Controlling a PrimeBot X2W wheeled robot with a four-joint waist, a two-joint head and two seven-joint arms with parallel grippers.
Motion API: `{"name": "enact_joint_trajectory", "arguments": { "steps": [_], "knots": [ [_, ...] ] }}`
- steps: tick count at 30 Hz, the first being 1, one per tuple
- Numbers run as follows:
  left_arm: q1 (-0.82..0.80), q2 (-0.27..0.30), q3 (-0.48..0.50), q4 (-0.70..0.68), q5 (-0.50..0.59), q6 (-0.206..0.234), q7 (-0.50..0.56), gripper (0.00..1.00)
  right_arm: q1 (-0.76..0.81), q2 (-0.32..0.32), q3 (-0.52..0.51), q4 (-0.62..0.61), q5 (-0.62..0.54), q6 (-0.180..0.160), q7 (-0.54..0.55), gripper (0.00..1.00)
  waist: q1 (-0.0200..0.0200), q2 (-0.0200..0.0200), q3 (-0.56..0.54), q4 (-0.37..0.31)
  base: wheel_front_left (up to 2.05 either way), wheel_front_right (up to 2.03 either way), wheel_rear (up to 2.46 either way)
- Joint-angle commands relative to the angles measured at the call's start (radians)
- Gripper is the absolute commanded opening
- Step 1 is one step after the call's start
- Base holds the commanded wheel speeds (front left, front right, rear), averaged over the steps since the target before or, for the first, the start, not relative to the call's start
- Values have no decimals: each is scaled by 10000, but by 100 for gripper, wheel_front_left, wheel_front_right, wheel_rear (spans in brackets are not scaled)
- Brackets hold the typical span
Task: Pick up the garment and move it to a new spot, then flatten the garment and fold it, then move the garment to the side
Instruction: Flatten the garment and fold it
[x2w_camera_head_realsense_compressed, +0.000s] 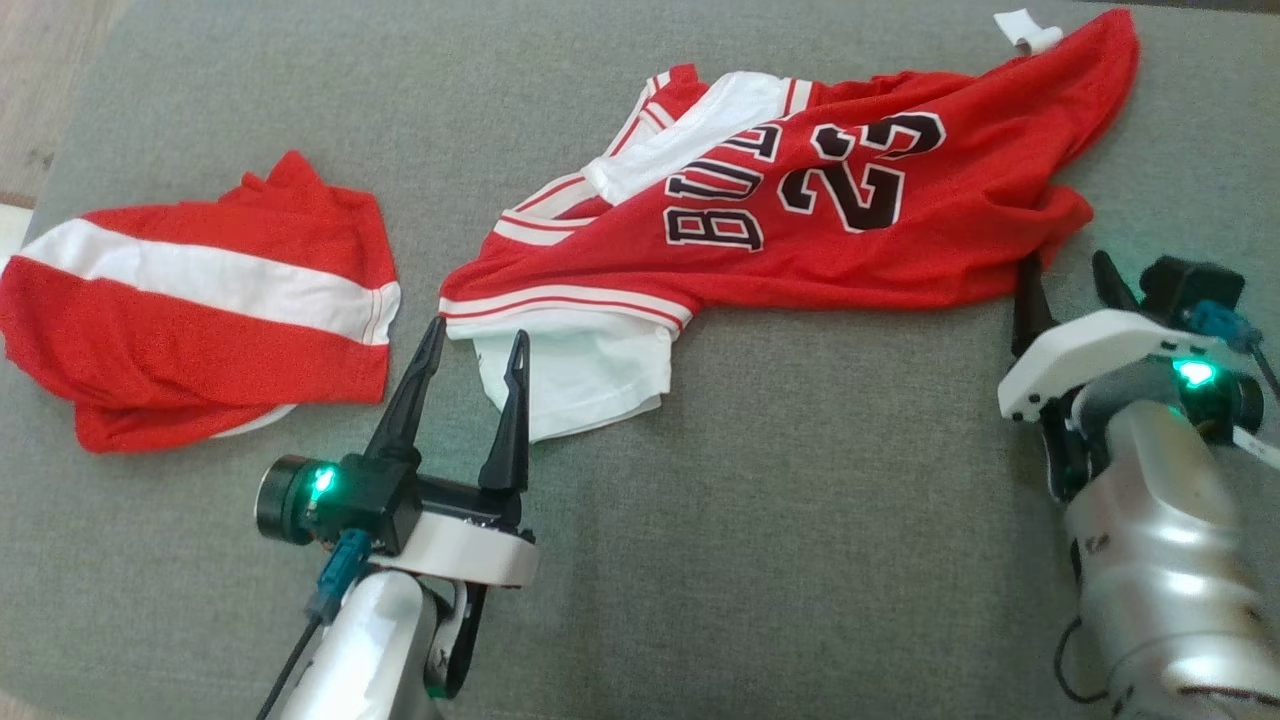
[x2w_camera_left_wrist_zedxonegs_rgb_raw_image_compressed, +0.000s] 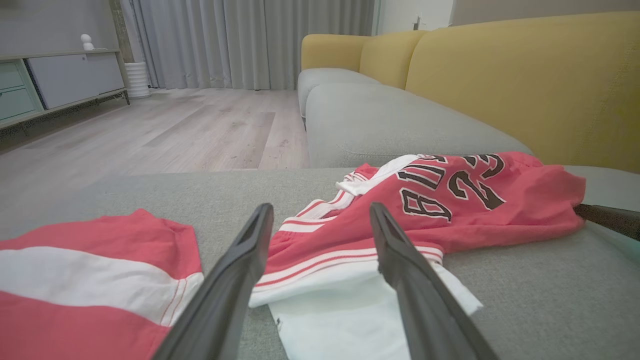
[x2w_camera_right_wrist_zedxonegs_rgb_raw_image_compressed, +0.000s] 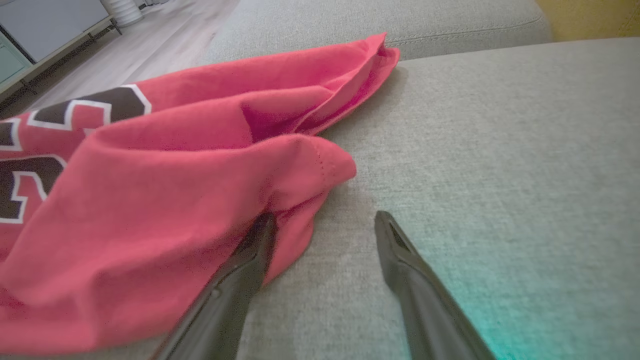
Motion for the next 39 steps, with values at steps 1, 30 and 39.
{"name": "enact_joint_trajectory", "arguments": {
  "steps": [1,30,39],
  "knots": [
    [-256,33,226,-282,26,-6,-95,100,-383,-20,160,-103,-144,77,-132,100,-2,0,87,55,0,0,0],
    [122,-9,527,43,140,-78,-95,100,521,-20,-1934,-165,-2661,77,-1054,0,-2,0,-1164,-1792,0,0,0],
    [476,-12,474,98,61,-105,-95,100,1301,-20,-2848,-703,-2922,77,-732,75,-2,0,-1579,-1988,0,0,0]
  ]
}}
